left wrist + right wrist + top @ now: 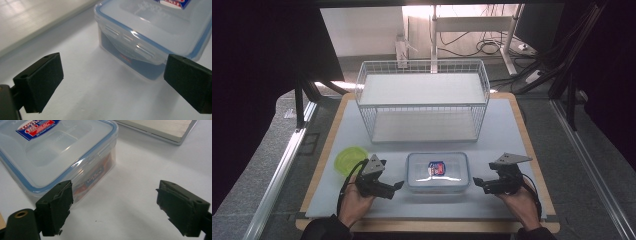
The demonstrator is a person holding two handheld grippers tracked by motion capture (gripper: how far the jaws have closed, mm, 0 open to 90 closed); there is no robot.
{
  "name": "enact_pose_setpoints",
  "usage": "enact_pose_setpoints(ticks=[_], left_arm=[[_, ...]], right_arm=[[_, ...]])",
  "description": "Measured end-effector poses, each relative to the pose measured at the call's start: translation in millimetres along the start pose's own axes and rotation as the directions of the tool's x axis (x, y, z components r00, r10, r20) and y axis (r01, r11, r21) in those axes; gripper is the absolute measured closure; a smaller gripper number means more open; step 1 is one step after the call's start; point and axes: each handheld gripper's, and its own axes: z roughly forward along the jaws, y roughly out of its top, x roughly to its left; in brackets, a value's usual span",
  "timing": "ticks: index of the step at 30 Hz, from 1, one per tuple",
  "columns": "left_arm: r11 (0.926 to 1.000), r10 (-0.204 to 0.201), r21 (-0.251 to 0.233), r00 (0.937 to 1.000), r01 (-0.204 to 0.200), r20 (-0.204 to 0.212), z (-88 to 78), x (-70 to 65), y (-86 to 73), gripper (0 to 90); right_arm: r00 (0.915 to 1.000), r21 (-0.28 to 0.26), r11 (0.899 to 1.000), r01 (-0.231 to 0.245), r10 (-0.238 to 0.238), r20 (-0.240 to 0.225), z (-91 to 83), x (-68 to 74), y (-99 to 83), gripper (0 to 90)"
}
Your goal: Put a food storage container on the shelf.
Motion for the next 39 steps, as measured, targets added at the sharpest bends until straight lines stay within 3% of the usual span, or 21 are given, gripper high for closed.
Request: enact_pose_setpoints(ticks=[4, 10, 12, 17, 21, 24, 26, 28, 31, 32, 33, 34, 37, 38, 39], left_arm=[[0.999, 0.022, 0.039, 0.9997, -0.022, 0.008, 3.8, -1.8, 0.0, 1.3], [1.0, 0.001, -0.008, 0.9991, -0.001, 0.042, -2.0, 0.6, 5.4, 1.8], [0.9998, -0.016, -0.012, 0.9974, 0.016, 0.07, -1.8, 2.3, 8.1, 2.0], [0.9998, -0.009, -0.019, 0.996, 0.01, 0.089, 1.1, 0.7, 14.9, 1.8], [0.9992, -0.04, 0.012, 0.9917, 0.038, 0.122, 11.3, 2.0, 21.9, 0.7], [0.9971, -0.073, 0.031, 0.9829, 0.069, 0.169, 18.1, 5.5, 25.1, 0.0], [0.9937, -0.109, 0.048, 0.9712, 0.101, 0.212, 24.1, 8.3, 26.9, 0.0], [0.9913, -0.129, 0.058, 0.9647, 0.118, 0.23, 28.7, 9.4, 28.0, 0.0], [0.9907, -0.13, 0.072, 0.9624, 0.116, 0.239, 33.6, 10.3, 29.0, 0.0], [0.9891, -0.141, 0.077, 0.9562, 0.125, 0.256, 35.9, 11.5, 29.0, 0.0], [0.9862, -0.161, 0.083, 0.9437, 0.143, 0.289, 40.4, 13.7, 29.1, 0.0], [0.9862, -0.161, 0.083, 0.9437, 0.143, 0.289, 40.4, 13.7, 29.1, 0.0], [0.979, -0.198, 0.118, 0.9126, 0.166, 0.358, 50.6, 14.5, 30.8, 0.0], [0.9765, -0.21, 0.123, 0.9083, 0.177, 0.362, 52.7, 13.6, 31.3, 0.0], [0.9755, -0.215, 0.122, 0.9078, 0.183, 0.36, 53.5, 14.2, 31.6, 0.0]], right_arm=[[0.9999, -0.014, 1.0, -0.006, 0.006, -0.015, -3.7, -2.2, 2.6, 12.8], [0.9994, -0.042, 0.999, 0.01, -0.012, -0.031, -6.4, -0.2, 7.9, 7.2], [0.9987, -0.046, 0.999, -0.005, 0.002, -0.051, -6.8, 0.8, 11.0, 6.3], [0.9941, -0.037, 0.998, -0.054, 0.05, -0.096, -4.1, 2.4, 16.9, 5.0], [0.9898, -0.016, 0.997, -0.072, 0.069, -0.124, 3.0, 6.2, 22.4, 2.8], [0.9873, 0.014, 0.997, -0.073, 0.074, -0.14, 9.6, 9.1, 25.5, 2.2], [0.9849, 0.027, 0.997, -0.071, 0.075, -0.156, 14.3, 10.3, 27.3, 2.1], [0.9816, 0.048, 0.996, -0.076, 0.083, -0.172, 20.2, 11.4, 29.3, 2.1], [0.9775, 0.076, 0.994, -0.077, 0.09, -0.191, 27.4, 12.0, 31.0, 2.1], [0.9759, 0.085, 0.993, -0.078, 0.094, -0.197, 30.7, 12.0, 31.4, 2.1], [0.9708, 0.099, 0.992, -0.082, 0.102, -0.217, 36.3, 11.5, 31.5, 1.4], [0.967, 0.102, 0.991, -0.09, 0.111, -0.229, 38.9, 10.7, 31.2, 1.1], [0.9536, 0.114, 0.986, -0.12, 0.146, -0.263, 44.6, 8.6, 31.4, 0.9], [0.9501, 0.116, 0.985, -0.13, 0.157, -0.269, 46.3, 8.3, 31.8, 1.0], [0.9462, 0.121, 0.983, -0.136, 0.165, -0.279, 48.0, 7.6, 32.2, 1.4]])
